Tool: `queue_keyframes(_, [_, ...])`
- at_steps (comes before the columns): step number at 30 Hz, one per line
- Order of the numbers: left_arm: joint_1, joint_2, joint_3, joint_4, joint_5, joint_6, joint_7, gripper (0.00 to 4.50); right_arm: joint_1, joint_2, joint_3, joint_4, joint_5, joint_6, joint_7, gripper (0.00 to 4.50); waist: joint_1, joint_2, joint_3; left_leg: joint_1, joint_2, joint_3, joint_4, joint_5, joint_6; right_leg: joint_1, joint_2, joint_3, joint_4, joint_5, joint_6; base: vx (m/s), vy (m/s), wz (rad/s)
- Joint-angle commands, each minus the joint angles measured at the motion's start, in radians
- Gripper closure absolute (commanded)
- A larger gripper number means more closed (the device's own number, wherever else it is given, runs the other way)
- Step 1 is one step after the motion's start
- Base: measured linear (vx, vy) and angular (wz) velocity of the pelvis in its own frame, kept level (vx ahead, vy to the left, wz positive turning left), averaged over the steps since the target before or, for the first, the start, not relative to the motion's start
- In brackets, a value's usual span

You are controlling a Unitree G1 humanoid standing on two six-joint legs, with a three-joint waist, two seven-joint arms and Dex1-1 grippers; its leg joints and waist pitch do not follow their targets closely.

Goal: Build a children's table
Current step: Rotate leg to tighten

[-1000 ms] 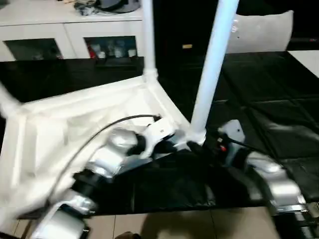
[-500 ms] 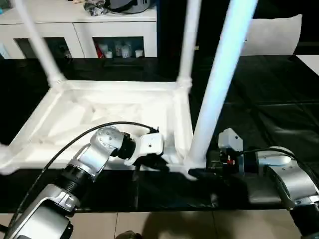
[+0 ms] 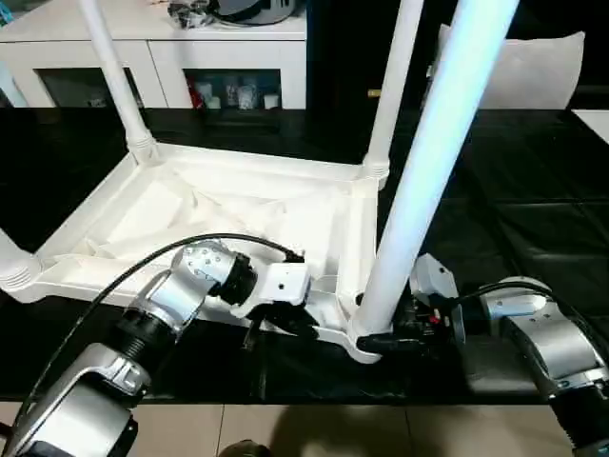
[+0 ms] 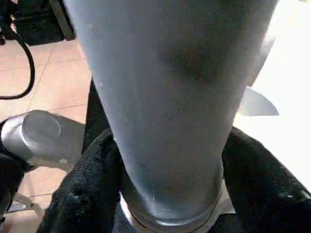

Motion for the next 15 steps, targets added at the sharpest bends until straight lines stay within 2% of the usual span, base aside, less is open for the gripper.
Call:
queue_keyframes(1, [-0.017,0.004,-0.033,0.013,0.024,-0.028,-0.039,4.5,0.011,-0.012,0.008,-0.018,0.015,0.009,0.016,1.75,-0.005,-0.018,-0.07,0.036,0.066,-0.028,-0.068,-0.188,0.067,0.025,-0.064,0.035,-0.068,-0.122,-0.243,0.0,0.0,0.0])
queue_keyframes(3, [-0.018,0.003,-0.032,0.017,0.023,-0.031,-0.038,4.5,0.014,-0.012,0.009,-0.021,0.017,0.011,0.017,1.84,-0.005,-0.019,-0.071,0.037,0.066,-0.028,-0.068,-0.189,0.066,0.025,-0.063,0.035,-0.068,-0.121,-0.244,0.0,0.0,0.0])
queue_keyframes(6, [-0.001,-0.007,-0.013,0.002,0.008,0.0,-0.011,4.5,0.05,0.011,0.007,-0.06,0.044,0.055,-0.002,1.88,-0.002,-0.019,-0.071,0.037,0.067,-0.028,-0.068,-0.18,0.072,0.025,-0.063,0.035,-0.067,-0.106,-0.244,0.0,0.0,0.0])
queue_keyframes(7, [-0.001,-0.007,-0.013,0.002,0.008,0.0,-0.011,4.5,0.05,0.011,0.007,-0.06,0.044,0.055,-0.002,1.88,-0.001,-0.014,-0.071,0.037,0.067,-0.028,-0.069,-0.184,0.071,0.024,-0.063,0.035,-0.067,-0.101,-0.247,0.0,0.0,0.0])
queue_keyframes(8, [0.012,-0.017,0.002,-0.026,-0.004,0.051,0.015,4.5,0.068,0.029,0.003,-0.085,0.055,0.102,-0.04,1.88,-0.002,-0.015,-0.071,0.037,0.068,-0.029,-0.071,-0.19,0.065,0.025,-0.061,0.034,-0.065,-0.102,-0.249,0.0,0.0,0.0])
queue_keyframes(9, [0.012,-0.017,0.002,-0.026,-0.004,0.051,0.015,4.5,0.068,0.029,0.003,-0.085,0.055,0.102,-0.04,1.88,-0.002,-0.015,-0.07,0.037,0.068,-0.029,-0.072,-0.195,0.063,0.025,-0.061,0.034,-0.066,-0.108,-0.249,0.0,0.0,0.0])
queue_keyframes(11, [0.018,-0.021,0.009,-0.041,-0.009,0.076,0.029,4.5,0.076,0.037,0.002,-0.097,0.06,0.129,-0.061,1.88,-0.005,-0.017,-0.067,0.04,0.067,-0.029,-0.075,-0.238,0.042,0.023,-0.064,0.036,-0.074,-0.171,-0.242,0.0,0.0,0.0])
queue_keyframes(12, [0.033,-0.031,0.02,-0.073,-0.014,0.128,0.062,4.5,0.087,0.07,-0.006,-0.11,0.06,0.157,-0.123,1.88,-0.004,-0.01,-0.066,0.04,0.068,-0.031,-0.076,-0.243,0.036,0.022,-0.065,0.037,-0.073,-0.18,-0.241,0.0,0.0,0.0])
queue_keyframes(13, [0.047,-0.046,0.034,-0.104,-0.023,0.179,0.097,4.5,0.093,0.108,-0.012,-0.116,0.047,0.175,-0.193,1.88,-0.007,-0.013,-0.063,0.04,0.068,-0.031,-0.08,-0.26,0.027,0.02,-0.064,0.037,-0.077,-0.2,-0.235,0.0,0.0,0.0])
queue_keyframes(14, [0.061,-0.071,0.049,-0.144,-0.026,0.25,0.153,4.5,0.093,0.168,-0.021,-0.107,0.022,0.179,-0.294,1.88,-0.01,-0.012,-0.063,0.042,0.068,-0.032,-0.082,-0.269,0.02,0.021,-0.064,0.038,-0.076,-0.21,-0.232,0.0,0.0,0.0])
queue_keyframes(15, [0.061,-0.071,0.049,-0.144,-0.026,0.25,0.153,4.5,0.093,0.168,-0.021,-0.107,0.022,0.179,-0.294,1.89,-0.016,-0.011,-0.056,0.042,0.065,-0.033,-0.086,-0.3,0.002,0.013,-0.064,0.038,-0.082,-0.262,-0.226,0.0,0.0,0.0])
